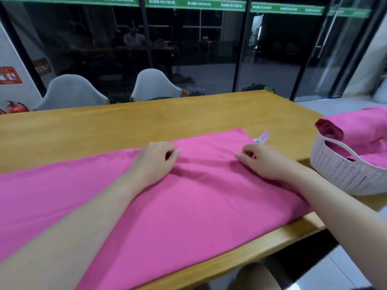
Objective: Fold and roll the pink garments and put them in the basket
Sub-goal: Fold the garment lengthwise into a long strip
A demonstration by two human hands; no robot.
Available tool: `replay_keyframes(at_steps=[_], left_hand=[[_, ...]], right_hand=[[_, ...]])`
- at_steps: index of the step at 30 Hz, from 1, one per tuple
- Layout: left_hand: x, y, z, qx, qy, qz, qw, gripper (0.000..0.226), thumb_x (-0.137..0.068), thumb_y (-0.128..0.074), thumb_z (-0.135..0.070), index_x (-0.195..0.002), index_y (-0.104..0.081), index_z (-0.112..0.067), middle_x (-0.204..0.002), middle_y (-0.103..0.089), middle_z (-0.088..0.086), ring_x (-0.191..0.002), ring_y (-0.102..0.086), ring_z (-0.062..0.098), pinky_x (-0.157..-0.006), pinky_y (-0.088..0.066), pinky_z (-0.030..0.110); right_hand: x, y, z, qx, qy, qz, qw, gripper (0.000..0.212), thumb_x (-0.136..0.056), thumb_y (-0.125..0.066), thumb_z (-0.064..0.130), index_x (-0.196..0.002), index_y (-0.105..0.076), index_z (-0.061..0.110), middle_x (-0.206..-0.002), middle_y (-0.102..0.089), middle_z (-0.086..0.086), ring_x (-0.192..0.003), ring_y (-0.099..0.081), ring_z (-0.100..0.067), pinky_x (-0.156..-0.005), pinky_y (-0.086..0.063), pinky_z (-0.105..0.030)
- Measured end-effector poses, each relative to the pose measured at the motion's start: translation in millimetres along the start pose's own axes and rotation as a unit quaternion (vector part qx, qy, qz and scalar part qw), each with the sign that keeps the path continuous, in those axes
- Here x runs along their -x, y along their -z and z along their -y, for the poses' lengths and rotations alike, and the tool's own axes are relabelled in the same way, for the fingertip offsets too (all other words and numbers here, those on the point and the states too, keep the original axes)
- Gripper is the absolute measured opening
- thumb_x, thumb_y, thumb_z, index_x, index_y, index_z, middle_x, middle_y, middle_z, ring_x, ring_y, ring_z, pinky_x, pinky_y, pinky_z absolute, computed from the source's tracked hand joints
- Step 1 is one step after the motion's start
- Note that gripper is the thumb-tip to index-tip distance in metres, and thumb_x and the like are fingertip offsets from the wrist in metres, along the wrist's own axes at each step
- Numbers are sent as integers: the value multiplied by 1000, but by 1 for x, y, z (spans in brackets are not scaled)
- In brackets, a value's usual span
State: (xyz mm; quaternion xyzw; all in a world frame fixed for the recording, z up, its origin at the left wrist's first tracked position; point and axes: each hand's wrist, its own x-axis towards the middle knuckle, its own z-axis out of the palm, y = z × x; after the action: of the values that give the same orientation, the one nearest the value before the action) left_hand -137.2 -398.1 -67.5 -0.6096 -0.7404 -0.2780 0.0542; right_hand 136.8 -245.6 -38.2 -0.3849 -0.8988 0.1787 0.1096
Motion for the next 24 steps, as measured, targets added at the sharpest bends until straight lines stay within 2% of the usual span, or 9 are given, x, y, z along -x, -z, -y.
replay_keyframes(at_steps=[3,4,6,8,10,13,18,21,24], left_hand=[[2,-2,6,25,-34,30,999,7,-96,-63,-26,-90,-62,-23,-85,-60,-10,-80,-56,11,-77,-50,37],[2,-2,7,30,-43,40,998,7,-96,-64,-23,-103,-65,-23,-94,-60,-11,-86,-56,8,-83,-50,33],[2,-2,10,21,-69,56,996,26,-98,-62,-24,-124,-65,-23,-110,-59,-10,-100,-53,9,-93,-44,28],[2,-1,10,-9,-88,62,994,31,-99,-61,-26,-130,-64,-23,-117,-61,-11,-107,-50,13,-97,-40,32],[1,1,11,-31,-98,54,993,30,-98,-62,-28,-128,-65,-26,-112,-60,-15,-107,-50,14,-95,-39,36],[0,3,9,-45,-125,33,991,23,-93,-68,-26,-116,-68,-27,-99,-55,-17,-98,-47,12,-90,-38,35],[0,3,8,-65,-145,14,987,5,-91,-69,-27,-93,-66,-24,-92,-55,-10,-90,-48,16,-82,-40,38],[1,1,8,-71,-134,-14,988,11,-92,-66,-31,-88,-58,-26,-88,-54,-11,-86,-50,17,-78,-40,37],[-1,0,4,-95,-106,-51,989,9,-94,-64,-30,-89,-58,-24,-86,-59,-8,-84,-53,20,-75,-41,39]], right_hand=[[-11,7,-2,-26,-28,-3,999,38,-103,-53,42,-90,-68,9,-82,-65,-7,-78,-59,-23,-68,-39,-34],[-12,9,-3,-16,-27,8,999,35,-101,-58,43,-90,-69,12,-82,-64,-3,-76,-59,-19,-65,-40,-32],[-10,10,-3,-1,-20,49,999,30,-94,-67,46,-88,-68,16,-79,-62,4,-71,-56,-10,-61,-40,-24],[-6,6,-2,-5,-6,76,997,30,-91,-71,46,-83,-64,18,-78,-61,5,-70,-54,-10,-64,-42,-26],[0,0,-2,-13,18,66,998,27,-90,-74,43,-82,-62,20,-79,-62,7,-74,-56,-13,-72,-47,-32],[10,-4,-4,-18,31,30,999,22,-87,-75,45,-85,-64,26,-84,-65,10,-79,-60,-9,-80,-52,-36],[25,7,-7,-16,31,40,999,31,-80,-76,58,-91,-68,30,-87,-66,13,-81,-59,-3,-75,-48,-26],[27,14,-11,-26,50,24,998,14,-89,-74,39,-82,-70,27,-76,-67,10,-70,-56,-3,-68,-43,-29],[18,19,-16,-80,44,-47,995,23,-97,-67,26,-75,-70,21,-68,-66,4,-65,-56,-10,-72,-34,-27]])
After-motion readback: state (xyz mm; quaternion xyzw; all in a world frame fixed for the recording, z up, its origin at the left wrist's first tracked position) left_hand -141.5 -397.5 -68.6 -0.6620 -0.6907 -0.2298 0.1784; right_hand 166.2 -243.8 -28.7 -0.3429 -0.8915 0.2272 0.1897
